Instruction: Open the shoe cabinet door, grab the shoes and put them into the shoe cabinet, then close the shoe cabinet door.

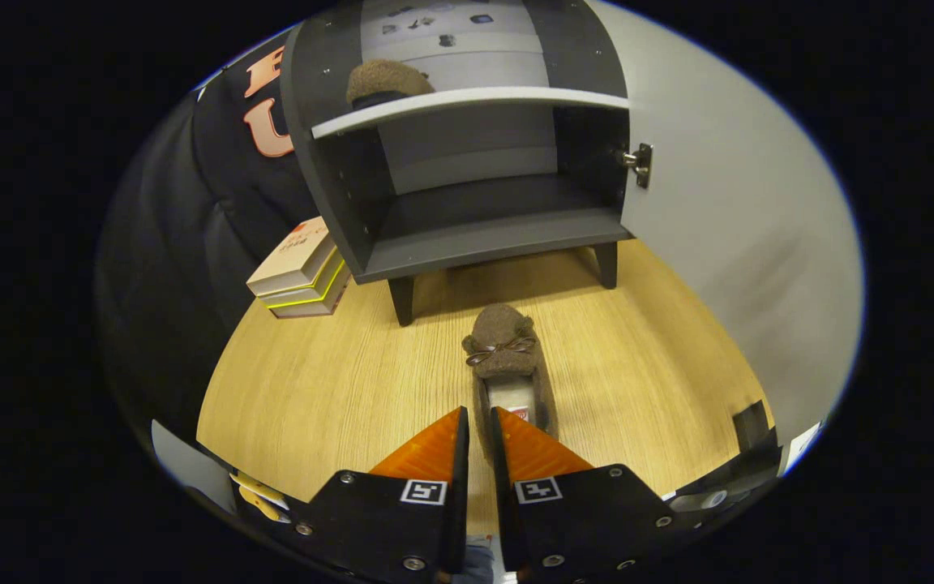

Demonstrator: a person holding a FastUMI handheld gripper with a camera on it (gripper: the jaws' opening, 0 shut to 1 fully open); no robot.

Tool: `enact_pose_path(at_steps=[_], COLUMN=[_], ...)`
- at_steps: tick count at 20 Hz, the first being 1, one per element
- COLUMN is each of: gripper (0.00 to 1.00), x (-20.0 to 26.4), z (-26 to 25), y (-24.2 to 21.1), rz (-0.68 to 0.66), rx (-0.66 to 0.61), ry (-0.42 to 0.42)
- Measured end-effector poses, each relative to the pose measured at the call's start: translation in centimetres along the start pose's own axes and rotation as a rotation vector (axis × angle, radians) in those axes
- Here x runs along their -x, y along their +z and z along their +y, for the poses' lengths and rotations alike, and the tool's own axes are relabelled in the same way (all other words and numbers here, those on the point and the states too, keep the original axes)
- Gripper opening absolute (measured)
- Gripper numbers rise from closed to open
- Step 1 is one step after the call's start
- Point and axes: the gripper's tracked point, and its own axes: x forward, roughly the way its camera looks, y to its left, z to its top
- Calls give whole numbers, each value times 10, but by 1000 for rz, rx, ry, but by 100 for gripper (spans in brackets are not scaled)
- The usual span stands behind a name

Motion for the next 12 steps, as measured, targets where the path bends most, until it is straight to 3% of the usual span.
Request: enact_pose_path(at_steps=[12], gripper=[18], x=[-102], z=[-1], y=[-17], rz=[131], rx=[-13], ry=[31])
